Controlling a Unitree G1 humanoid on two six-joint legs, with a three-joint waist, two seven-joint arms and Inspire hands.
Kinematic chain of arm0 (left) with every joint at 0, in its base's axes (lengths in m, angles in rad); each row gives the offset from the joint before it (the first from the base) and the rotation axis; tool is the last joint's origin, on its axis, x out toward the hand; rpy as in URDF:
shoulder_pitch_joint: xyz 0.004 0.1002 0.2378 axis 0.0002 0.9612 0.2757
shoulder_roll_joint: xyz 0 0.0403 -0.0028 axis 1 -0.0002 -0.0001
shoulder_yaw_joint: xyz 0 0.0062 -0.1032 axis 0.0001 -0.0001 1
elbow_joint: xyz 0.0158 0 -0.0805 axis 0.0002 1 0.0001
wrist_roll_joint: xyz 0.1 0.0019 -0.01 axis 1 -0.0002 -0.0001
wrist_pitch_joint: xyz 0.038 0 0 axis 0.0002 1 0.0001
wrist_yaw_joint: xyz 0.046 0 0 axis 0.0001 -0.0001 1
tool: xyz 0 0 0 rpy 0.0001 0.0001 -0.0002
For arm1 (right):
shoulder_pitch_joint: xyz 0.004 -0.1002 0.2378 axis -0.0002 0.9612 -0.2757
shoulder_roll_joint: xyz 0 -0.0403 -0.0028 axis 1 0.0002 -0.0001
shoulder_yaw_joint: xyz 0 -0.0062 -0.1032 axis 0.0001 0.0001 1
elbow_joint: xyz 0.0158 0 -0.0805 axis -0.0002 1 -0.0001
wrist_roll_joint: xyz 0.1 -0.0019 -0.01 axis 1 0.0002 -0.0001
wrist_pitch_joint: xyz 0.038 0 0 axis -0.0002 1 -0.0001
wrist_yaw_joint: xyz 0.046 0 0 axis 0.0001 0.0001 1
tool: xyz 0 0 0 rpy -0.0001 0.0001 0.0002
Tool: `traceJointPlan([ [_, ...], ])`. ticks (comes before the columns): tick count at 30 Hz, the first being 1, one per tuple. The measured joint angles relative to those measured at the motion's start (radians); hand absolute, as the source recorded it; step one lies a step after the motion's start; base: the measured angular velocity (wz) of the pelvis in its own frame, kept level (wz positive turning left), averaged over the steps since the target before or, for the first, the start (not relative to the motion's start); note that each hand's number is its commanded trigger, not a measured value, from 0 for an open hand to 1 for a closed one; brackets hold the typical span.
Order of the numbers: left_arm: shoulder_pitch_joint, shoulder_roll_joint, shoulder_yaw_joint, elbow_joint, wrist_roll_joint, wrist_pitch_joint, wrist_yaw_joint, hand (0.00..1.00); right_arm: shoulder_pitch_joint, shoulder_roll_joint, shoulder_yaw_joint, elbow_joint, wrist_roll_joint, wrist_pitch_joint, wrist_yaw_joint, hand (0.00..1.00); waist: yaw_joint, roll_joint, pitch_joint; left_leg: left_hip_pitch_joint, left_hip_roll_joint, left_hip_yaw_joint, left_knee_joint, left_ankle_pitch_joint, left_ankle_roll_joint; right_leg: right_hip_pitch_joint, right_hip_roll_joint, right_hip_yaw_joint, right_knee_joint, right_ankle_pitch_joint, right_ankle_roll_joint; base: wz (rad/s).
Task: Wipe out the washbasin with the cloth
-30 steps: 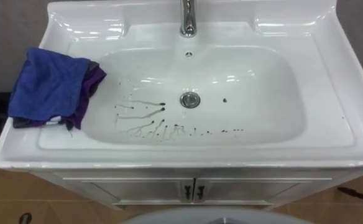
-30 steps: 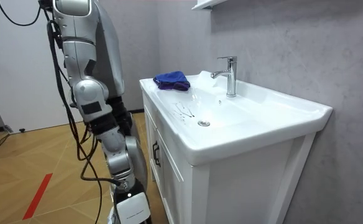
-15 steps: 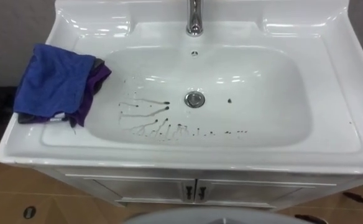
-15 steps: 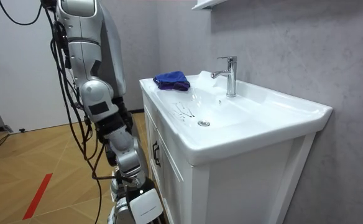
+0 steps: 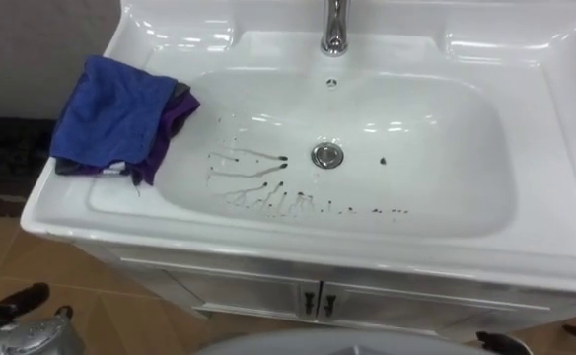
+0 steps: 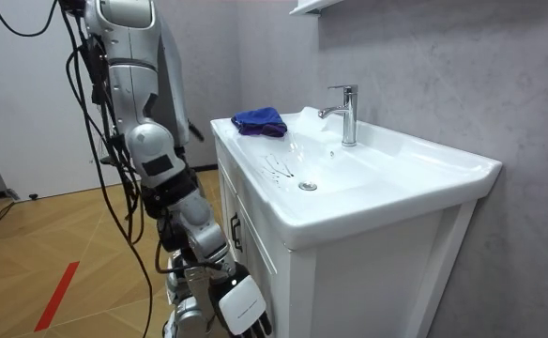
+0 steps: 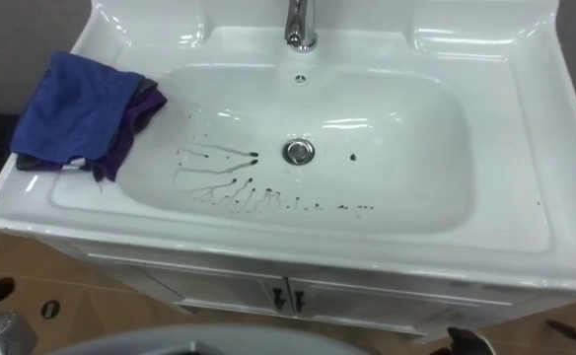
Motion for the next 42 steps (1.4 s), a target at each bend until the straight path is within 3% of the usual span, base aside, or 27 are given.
traceJointPlan([
  [1, -0.003, 0.007, 0.002, -0.019, 0.021, -0.002, 0.011, 0.00, 0.001, -0.001, 0.000, -0.004, -0.005, 0.000, -0.001, 0.00, 0.000, 0.002, -0.0007, -0.001, 0.000, 0.000, 0.001, 0.000, 0.000, -0.001, -0.001, -0.002, 0.003, 0.000, 0.000, 0.00],
  [3, -0.023, 0.053, 0.016, -0.055, 0.116, -0.011, 0.044, 0.00, 0.008, -0.004, 0.000, -0.014, -0.022, -0.004, -0.011, 0.00, 0.002, 0.009, -0.0018, 0.001, 0.000, 0.000, 0.003, 0.000, 0.000, 0.000, -0.002, -0.009, 0.004, 0.000, 0.000, -0.02],
  [5, -0.026, 0.071, 0.032, -0.084, 0.177, -0.027, 0.075, 0.00, 0.017, -0.011, 0.000, -0.013, -0.022, -0.017, -0.019, 0.00, 0.000, 0.012, 0.0012, 0.004, -0.001, 0.002, 0.002, 0.000, 0.000, 0.003, -0.004, -0.011, 0.003, 0.000, 0.000, -0.05],
  [9, -0.013, 0.069, 0.046, -0.123, 0.271, -0.057, 0.143, 0.00, 0.031, -0.013, 0.011, -0.011, -0.019, -0.021, -0.027, 0.00, 0.001, 0.013, 0.0020, 0.005, -0.002, 0.001, 0.002, 0.000, 0.000, 0.001, -0.006, -0.013, 0.007, -0.004, 0.002, -0.02],
  [14, 0.055, 0.021, 0.031, -0.200, 0.313, -0.060, 0.170, 0.00, 0.033, -0.012, 0.016, 0.036, -0.018, -0.040, -0.043, 0.00, 0.003, 0.018, 0.0007, -0.006, -0.002, -0.011, 0.006, 0.001, -0.001, -0.007, -0.008, -0.026, 0.013, -0.008, -0.001, 0.06],
  [17, 0.080, 0.021, 0.021, -0.259, 0.348, -0.065, 0.180, 0.00, 0.052, -0.012, 0.044, 0.042, 0.010, -0.042, -0.052, 0.00, 0.024, 0.011, 0.0003, -0.006, -0.001, -0.014, 0.007, 0.002, -0.003, -0.011, -0.006, -0.025, 0.021, -0.012, -0.004, 0.01],
  [21, 0.081, 0.026, 0.023, -0.299, 0.395, -0.123, 0.192, 0.00, 0.051, -0.016, 0.045, 0.041, 0.019, -0.064, -0.049, 0.00, 0.032, 0.006, 0.0038, -0.009, -0.004, -0.029, 0.011, 0.002, -0.004, -0.010, -0.008, -0.031, 0.021, -0.012, -0.005, 0.03],
  [26, 0.085, 0.026, 0.022, -0.317, 0.395, -0.159, 0.206, 0.00, 0.052, -0.015, 0.045, 0.037, 0.020, -0.088, -0.036, 0.00, 0.032, 0.012, 0.0056, -0.009, -0.005, -0.030, 0.016, 0.002, -0.004, -0.010, -0.008, -0.027, 0.023, -0.012, -0.004, -0.01],
  [42, 0.098, 0.026, 0.009, -0.317, 0.395, -0.209, 0.176, 0.00, 0.055, -0.016, 0.045, 0.065, 0.019, -0.120, 0.005, 0.00, 0.018, 0.011, 0.0071, -0.005, -0.005, -0.030, 0.017, 0.002, -0.004, -0.007, -0.007, -0.023, 0.022, -0.012, -0.004, 0.00],
])
